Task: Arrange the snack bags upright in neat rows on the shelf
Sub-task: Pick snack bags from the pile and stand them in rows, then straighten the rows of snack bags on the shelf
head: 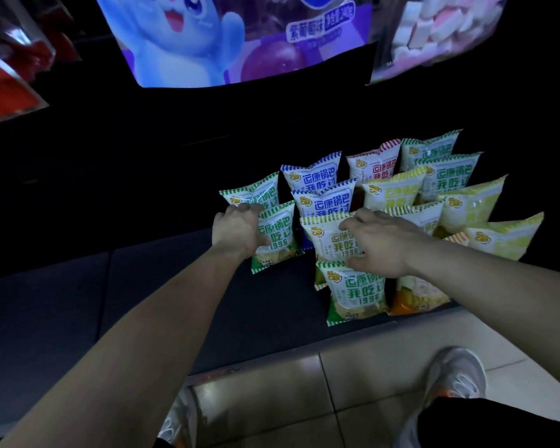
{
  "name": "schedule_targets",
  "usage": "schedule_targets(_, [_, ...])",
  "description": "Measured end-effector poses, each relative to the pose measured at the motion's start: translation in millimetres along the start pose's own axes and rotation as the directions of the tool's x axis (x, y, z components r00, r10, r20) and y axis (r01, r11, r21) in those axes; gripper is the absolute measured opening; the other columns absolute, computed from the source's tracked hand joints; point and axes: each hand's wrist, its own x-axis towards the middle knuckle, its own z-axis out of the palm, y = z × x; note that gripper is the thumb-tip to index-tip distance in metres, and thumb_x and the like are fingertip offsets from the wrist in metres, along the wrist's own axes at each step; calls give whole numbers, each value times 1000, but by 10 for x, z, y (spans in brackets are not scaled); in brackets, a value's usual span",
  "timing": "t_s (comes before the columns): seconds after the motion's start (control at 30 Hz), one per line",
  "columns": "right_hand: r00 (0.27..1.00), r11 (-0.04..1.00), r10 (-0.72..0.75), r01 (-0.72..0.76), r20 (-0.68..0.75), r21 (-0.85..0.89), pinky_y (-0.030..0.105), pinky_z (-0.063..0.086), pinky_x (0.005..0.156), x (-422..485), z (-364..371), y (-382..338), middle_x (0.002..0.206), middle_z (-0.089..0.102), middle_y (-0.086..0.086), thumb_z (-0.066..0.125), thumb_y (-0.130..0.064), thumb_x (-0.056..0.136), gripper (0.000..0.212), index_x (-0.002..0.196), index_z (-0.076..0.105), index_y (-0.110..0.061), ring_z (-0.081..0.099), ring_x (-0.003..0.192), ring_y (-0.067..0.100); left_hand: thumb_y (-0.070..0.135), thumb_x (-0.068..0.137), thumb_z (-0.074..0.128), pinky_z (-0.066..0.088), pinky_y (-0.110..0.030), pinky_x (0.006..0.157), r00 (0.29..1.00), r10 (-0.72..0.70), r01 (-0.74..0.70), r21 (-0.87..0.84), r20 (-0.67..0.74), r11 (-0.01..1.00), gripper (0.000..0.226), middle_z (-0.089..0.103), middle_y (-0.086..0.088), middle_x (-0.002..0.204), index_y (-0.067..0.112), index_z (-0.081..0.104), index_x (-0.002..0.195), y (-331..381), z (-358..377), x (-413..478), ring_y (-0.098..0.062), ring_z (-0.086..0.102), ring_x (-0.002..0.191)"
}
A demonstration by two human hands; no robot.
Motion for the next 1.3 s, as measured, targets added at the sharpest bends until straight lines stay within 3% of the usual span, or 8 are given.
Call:
schedule_targets(0.13, [1000,999,7,-7,10,-36,41,40,101,-87,30,-12,145,33,7,53,-59,88,74,147,28,-21,35,134,28,56,81,67,31,-43,106,999,36,-33,81,-34,996,80,44,-5,143,22,33,145,56,-24,-116,-27,36,132])
schedule_targets(0.3, [999,999,31,-29,34,-37,42,42,99,-212,88,84,143,36,7,57,-62,84,78,144,31,-19,39,128,27,57,81,64,31,-42,107,985,112,-125,-90,-131,988,78,41,-3,144,24,35,146,228,-218,-286,-25,34,134])
schedule_targets(0.47, [994,993,83,-76,71,-91,45,36,103,-319,195,344,144,31,2,67,-67,73,96,148,28,-23,30,131,26,69,78,60,32,-39,109,946,324,-323,-205,-31,924,80,41,0,146,29,38,143,671,-216,-594,-22,35,134])
schedule_targets(0.63, [986,979,163,-156,38,-133,44,32,106,-449,261,761,147,27,0,73,-67,66,109,152,20,-26,27,135,25,73,73,61,27,-44,112,924,373,-359,-148,78,921,97,35,-1,151,28,24,150,1136,22,-752,-24,31,137])
schedule_targets(0.8, [982,954,178,-158,57,-256,43,33,106,-472,458,894,146,34,3,74,-58,72,94,146,27,-23,35,134,25,75,69,64,32,-45,105,932,355,-355,-13,78,935,102,43,-3,144,22,25,148,1400,218,-720,-26,42,131])
schedule_targets(0.97, [983,926,177,-151,46,-346,44,35,103,-401,587,839,144,41,5,73,-50,76,80,140,34,-21,42,129,27,75,69,64,40,-45,97,924,381,-381,59,14,923,94,50,-4,133,24,34,141,1493,353,-698,-28,50,120])
schedule_targets(1.3, [979,944,164,-191,-120,-269,44,36,103,-430,670,887,138,48,3,76,-42,76,73,137,40,-24,44,125,27,72,71,64,43,-46,95,917,381,-371,95,-118,924,86,54,-4,127,25,38,137,1488,429,-771,-28,54,115])
